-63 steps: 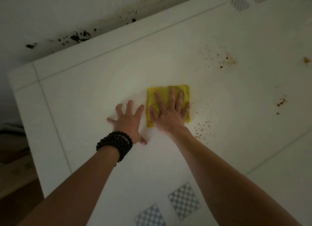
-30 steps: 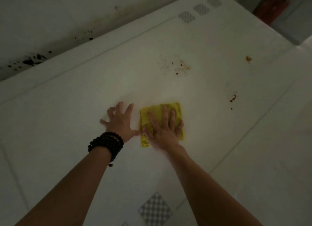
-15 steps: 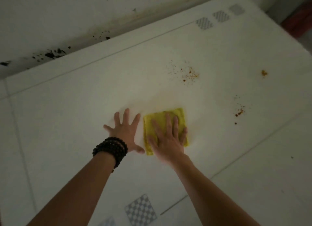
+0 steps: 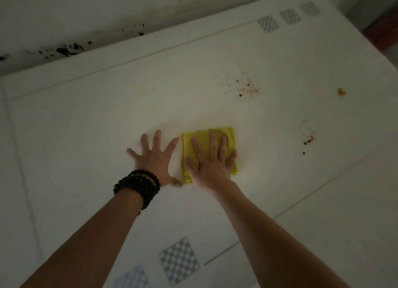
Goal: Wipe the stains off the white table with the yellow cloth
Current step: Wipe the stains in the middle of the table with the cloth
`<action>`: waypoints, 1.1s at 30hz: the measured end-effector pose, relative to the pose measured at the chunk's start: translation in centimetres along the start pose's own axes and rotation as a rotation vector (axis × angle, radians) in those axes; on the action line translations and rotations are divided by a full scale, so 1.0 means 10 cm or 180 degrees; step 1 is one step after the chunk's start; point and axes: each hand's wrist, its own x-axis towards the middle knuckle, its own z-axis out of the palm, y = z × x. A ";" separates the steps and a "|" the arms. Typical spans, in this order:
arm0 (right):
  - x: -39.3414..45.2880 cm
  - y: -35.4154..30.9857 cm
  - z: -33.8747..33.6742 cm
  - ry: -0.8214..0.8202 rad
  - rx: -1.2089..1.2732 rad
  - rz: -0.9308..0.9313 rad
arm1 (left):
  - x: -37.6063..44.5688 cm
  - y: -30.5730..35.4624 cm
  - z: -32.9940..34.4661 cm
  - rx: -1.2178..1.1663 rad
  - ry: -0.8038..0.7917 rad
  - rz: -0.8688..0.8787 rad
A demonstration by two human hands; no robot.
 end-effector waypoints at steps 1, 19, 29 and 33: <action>0.10 -0.05 -0.02 -0.0010 -0.0031 -0.0039 | 0.03 -0.05 -0.01 -0.0086 -0.0030 -0.0114; 0.50 -0.75 -0.04 -0.0185 -0.0173 -0.0455 | 0.22 -0.60 -0.16 -0.0503 -0.0048 -0.0578; 0.66 -0.77 -0.10 -0.0148 -0.0271 -0.0696 | 0.23 -0.63 -0.10 -0.0595 0.0061 -0.0698; 0.25 -0.45 -0.03 -0.0126 -0.0173 -0.0560 | 0.18 -0.61 -0.07 -0.0633 0.0068 -0.0695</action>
